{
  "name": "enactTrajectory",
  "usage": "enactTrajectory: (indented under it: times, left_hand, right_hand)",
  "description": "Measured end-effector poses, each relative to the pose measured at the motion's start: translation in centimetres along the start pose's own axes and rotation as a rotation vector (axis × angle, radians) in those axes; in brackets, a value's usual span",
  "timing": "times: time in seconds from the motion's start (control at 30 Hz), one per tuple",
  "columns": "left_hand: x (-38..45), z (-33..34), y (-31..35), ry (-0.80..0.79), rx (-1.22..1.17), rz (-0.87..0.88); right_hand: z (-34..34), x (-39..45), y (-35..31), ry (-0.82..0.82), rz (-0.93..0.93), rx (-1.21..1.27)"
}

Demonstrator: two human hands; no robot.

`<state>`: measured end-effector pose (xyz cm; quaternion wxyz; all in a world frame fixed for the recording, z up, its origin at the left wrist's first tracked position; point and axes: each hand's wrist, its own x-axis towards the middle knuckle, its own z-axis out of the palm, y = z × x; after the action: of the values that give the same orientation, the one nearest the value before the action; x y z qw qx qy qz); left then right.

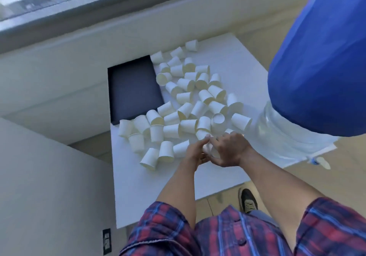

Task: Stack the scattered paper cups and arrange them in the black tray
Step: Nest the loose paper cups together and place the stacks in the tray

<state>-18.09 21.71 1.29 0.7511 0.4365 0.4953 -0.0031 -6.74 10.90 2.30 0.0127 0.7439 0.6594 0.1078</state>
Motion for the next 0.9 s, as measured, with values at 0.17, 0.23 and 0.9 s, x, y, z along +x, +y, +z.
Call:
enactTrajectory:
  times: [0.17, 0.23, 0.9]
  left_hand:
    - [-1.1, -4.2, 0.0, 0.078, -0.146, 0.072]
    - [-1.4, -5.4, -0.2, 0.120, -0.167, 0.095]
    - [-3.0, -12.9, -3.4, 0.329, 0.474, 0.322]
  right_hand:
    - [0.1, 2.6, -1.7, 0.033, -0.196, 0.052]
    - [0.3, 3.3, -1.9, 0.035, -0.278, 0.064]
    - [5.0, 4.5, -6.4, -0.375, -0.177, 0.638]
